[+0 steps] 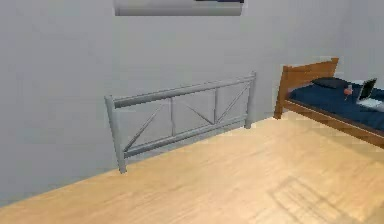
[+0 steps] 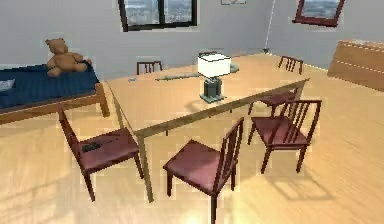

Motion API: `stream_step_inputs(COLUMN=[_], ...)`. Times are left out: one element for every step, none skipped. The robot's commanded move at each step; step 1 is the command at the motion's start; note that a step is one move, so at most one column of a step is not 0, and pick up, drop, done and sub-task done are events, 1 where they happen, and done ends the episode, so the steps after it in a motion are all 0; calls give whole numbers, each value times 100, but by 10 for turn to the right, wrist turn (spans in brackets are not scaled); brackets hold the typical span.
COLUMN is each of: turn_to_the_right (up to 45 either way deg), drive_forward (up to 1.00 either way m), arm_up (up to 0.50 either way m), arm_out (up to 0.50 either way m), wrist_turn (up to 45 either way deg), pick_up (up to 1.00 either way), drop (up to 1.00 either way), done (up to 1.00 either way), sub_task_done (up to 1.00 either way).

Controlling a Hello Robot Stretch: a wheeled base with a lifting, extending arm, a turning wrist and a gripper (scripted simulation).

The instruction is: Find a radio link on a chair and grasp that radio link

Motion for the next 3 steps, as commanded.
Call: stream_step_inputs(turn_to_the_right=[450,30,0], drive_forward=[0,0,35], arm_up=[0,0,0], arm_out=[0,0,0], wrist_turn=[0,0,0], pick_up=[0,0,0], drop=[0,0,0], done=[0,0,0], sub_task_done=[0,0,0])
